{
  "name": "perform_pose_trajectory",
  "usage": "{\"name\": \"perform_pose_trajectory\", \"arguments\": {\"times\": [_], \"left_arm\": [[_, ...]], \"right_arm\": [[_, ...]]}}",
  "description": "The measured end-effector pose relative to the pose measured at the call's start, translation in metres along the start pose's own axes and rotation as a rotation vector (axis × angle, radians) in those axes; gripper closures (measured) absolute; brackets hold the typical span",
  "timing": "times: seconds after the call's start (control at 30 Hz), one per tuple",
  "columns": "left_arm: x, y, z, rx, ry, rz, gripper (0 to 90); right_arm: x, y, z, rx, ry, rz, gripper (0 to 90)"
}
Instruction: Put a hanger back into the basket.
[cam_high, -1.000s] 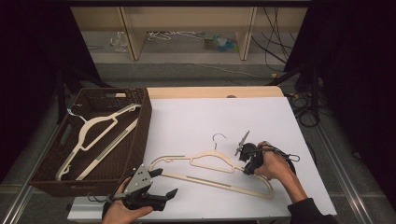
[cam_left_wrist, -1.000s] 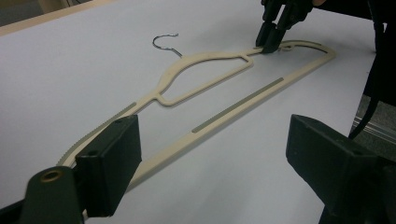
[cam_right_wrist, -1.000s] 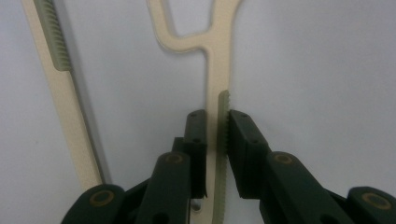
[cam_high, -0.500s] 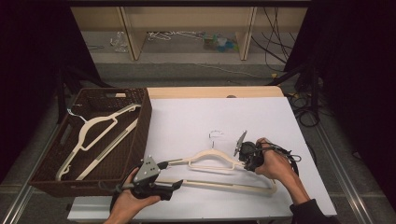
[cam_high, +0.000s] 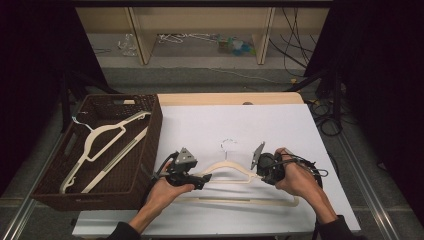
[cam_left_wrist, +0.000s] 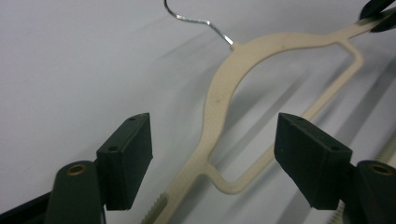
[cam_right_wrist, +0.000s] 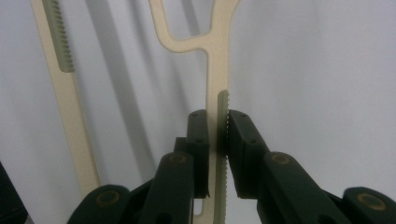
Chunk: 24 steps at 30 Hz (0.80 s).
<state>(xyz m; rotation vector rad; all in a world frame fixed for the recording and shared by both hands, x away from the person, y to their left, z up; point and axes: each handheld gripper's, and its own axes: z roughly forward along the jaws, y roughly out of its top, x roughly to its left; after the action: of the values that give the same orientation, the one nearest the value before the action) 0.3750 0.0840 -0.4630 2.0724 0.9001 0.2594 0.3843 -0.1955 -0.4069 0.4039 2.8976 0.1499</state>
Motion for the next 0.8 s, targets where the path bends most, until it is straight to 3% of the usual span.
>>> {"name": "perform_pose_trajectory", "arguments": {"times": [0.13,0.23,0.47,0.6,0.73,0.77,0.8], "left_arm": [[0.0,0.005,0.016,0.069,-0.014,0.008,30.5],[0.001,0.005,0.022,0.088,-0.014,0.016,30.9],[0.009,0.006,0.03,0.106,-0.039,0.011,36.6],[0.01,0.007,0.031,0.109,-0.075,0.011,43.6],[0.009,0.009,0.03,0.115,-0.123,0.048,52.8],[0.007,0.009,0.031,0.101,-0.131,0.026,54.9],[0.008,0.009,0.031,0.114,-0.137,0.046,57.0]], "right_arm": [[0.003,0.0,-0.003,0.002,0.007,0.007,79.9],[0.004,0.0,-0.004,0.005,0.001,0.005,79.9],[0.005,0.002,-0.007,-0.007,-0.001,-0.007,79.8],[0.007,0.004,-0.008,-0.015,0.002,-0.017,79.8],[0.007,0.004,-0.008,-0.019,0.001,-0.029,79.8],[0.007,0.004,-0.008,-0.02,0.004,-0.03,79.8],[0.007,0.004,-0.008,-0.021,0.004,-0.028,79.8]]}}
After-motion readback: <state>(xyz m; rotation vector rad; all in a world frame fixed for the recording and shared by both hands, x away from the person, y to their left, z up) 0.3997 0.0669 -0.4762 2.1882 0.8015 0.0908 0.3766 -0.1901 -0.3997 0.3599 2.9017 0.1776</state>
